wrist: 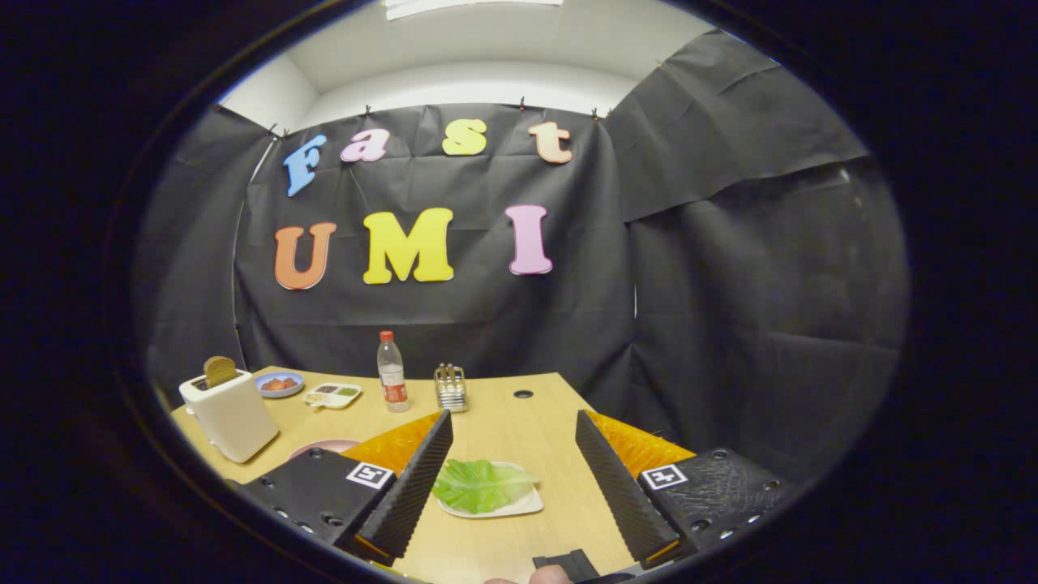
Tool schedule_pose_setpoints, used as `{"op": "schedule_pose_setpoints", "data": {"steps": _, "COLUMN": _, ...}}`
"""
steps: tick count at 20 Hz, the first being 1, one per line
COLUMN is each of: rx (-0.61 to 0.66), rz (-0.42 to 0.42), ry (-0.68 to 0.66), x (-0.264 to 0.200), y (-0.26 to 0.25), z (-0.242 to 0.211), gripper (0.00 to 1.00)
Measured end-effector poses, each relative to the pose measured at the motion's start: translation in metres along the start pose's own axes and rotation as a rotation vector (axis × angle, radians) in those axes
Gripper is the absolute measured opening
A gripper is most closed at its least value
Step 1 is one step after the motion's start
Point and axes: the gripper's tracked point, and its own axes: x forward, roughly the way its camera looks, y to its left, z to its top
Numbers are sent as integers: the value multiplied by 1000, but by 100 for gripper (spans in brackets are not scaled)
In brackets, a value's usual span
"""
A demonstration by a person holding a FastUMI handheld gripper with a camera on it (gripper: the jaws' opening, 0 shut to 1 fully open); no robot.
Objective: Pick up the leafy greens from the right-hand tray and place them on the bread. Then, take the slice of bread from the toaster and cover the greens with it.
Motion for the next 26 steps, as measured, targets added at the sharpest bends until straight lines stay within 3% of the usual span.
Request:
{"op": "schedule_pose_setpoints", "data": {"steps": 4, "rx": 142, "rz": 43, "ry": 178, "x": 41, "y": -2, "z": -44, "gripper": 95}}
{"op": "schedule_pose_setpoints", "data": {"steps": 12, "rx": 428, "rz": 20, "ry": 467, "x": 110, "y": -22, "z": -120, "gripper": 96}}
{"op": "schedule_pose_setpoints", "data": {"steps": 19, "rx": 433, "rz": -5, "ry": 551, "x": 153, "y": -23, "z": -158, "gripper": 96}}
{"op": "schedule_pose_setpoints", "data": {"steps": 21, "rx": 427, "rz": -5, "ry": 564, "x": 160, "y": -20, "z": -162, "gripper": 83}}
{"op": "schedule_pose_setpoints", "data": {"steps": 24, "rx": 423, "rz": -1, "ry": 573, "x": 165, "y": -16, "z": -166, "gripper": 80}}
{"op": "schedule_pose_setpoints", "data": {"steps": 26, "rx": 418, "rz": 3, "ry": 591, "x": 168, "y": -13, "z": -170, "gripper": 69}}
